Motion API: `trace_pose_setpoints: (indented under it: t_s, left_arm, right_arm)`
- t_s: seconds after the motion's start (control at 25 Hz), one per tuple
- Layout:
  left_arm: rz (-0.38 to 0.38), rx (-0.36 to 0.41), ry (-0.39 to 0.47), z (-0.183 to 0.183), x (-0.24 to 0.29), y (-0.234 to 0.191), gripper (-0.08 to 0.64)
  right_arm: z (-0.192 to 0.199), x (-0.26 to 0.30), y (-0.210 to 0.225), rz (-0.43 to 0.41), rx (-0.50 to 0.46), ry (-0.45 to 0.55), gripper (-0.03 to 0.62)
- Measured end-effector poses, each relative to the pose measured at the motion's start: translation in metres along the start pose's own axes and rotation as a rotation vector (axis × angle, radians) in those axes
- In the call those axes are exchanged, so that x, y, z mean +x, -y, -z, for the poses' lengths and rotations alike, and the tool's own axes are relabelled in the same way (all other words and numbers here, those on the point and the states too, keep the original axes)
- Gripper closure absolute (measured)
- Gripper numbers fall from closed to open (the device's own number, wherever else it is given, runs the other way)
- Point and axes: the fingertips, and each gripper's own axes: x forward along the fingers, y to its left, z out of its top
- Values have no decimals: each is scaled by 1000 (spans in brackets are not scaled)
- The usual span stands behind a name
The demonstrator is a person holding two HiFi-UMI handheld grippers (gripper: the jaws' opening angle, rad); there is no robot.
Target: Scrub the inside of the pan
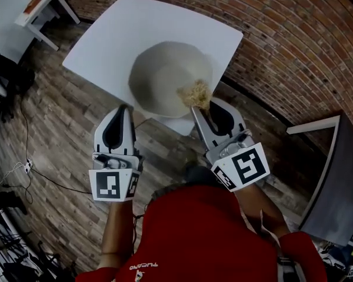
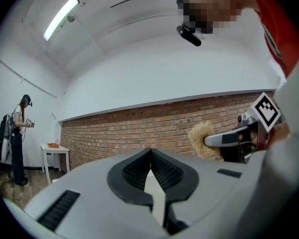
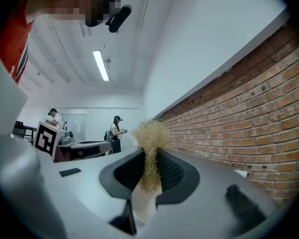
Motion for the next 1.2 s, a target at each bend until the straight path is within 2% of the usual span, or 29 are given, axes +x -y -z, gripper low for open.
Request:
trace_pose_setpoints:
  t_s: [0.28, 0.68, 0.92, 1.04, 1.2]
  left_arm:
    - [-28, 24, 5, -1, 54, -15, 546]
    - [17, 44, 3, 12, 102, -45, 546]
    - [98, 51, 17, 28, 128, -53, 546]
    - [101, 46, 10, 37, 136, -62, 546]
    - [107, 30, -1, 48, 144, -71, 546]
  right_arm:
    - [7, 51, 32, -35, -39, -70, 517]
    - [13, 115, 41, -13, -82, -150, 517]
    - [44, 156, 49, 0, -101, -331, 517]
    - [65, 175, 51, 1, -104, -431, 517]
    - [110, 193, 53, -3, -62, -591, 517]
